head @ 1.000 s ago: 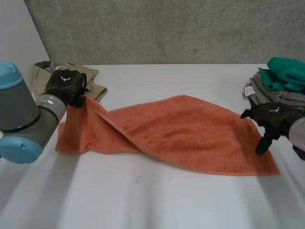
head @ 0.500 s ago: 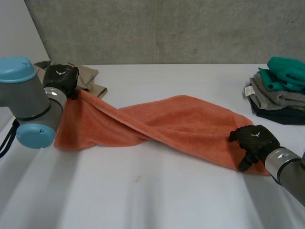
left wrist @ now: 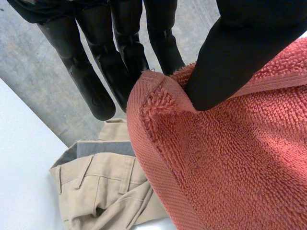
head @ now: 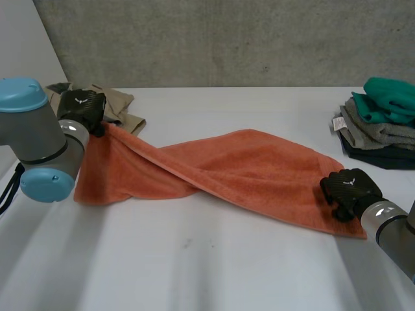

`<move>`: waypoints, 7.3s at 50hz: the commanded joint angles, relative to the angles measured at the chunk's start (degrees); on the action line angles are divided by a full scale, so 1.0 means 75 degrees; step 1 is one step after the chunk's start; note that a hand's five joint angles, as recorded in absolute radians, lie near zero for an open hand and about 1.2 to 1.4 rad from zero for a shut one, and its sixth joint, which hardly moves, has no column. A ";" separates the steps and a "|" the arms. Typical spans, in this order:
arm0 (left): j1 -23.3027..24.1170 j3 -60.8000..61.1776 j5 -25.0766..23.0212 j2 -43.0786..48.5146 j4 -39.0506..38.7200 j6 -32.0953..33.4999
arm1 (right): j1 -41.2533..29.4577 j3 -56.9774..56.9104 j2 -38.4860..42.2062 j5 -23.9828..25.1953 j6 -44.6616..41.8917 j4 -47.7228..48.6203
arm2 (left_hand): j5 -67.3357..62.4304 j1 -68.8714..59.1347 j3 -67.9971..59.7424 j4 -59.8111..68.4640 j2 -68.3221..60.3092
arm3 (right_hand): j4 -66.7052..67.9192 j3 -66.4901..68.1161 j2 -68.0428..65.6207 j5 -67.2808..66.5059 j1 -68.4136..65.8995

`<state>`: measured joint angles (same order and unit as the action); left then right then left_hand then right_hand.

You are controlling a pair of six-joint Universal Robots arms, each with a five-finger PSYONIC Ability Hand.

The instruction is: Fold the laundry.

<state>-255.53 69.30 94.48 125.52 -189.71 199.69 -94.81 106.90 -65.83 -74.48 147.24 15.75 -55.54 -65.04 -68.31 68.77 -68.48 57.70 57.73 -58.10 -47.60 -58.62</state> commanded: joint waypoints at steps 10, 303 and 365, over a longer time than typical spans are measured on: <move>0.0039 0.0252 -0.0011 -0.0189 0.0088 -0.0024 | 0.0068 -0.0026 -0.0668 -0.0007 -0.0144 -0.1125 | -0.1928 -0.1995 -0.1558 0.1498 -0.1536 | -0.3970 -0.3973 0.4023 0.3956 0.4092; 0.0789 0.4588 -0.0492 -0.3752 -0.1108 0.0269 | -0.4946 -0.4676 0.2879 0.1341 -0.3390 0.1064 | 0.7405 0.7339 0.7775 -0.7836 0.7798 | 0.2973 0.2970 -0.2920 -0.2987 -0.2851; 0.1398 0.4389 -0.0433 -0.3681 -0.1447 0.0246 | -0.5745 -0.3835 0.2708 0.0206 -0.2677 0.1298 | 0.7405 0.7339 0.7775 -0.7836 0.7798 | -0.5786 -0.5789 0.5838 0.5771 0.5908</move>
<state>-245.00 102.25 91.06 97.76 -200.46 201.89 -136.41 78.74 -47.76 -72.91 123.66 27.37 -2.70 -11.22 -12.15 11.59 -11.67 57.81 57.40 -55.69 -47.08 -53.20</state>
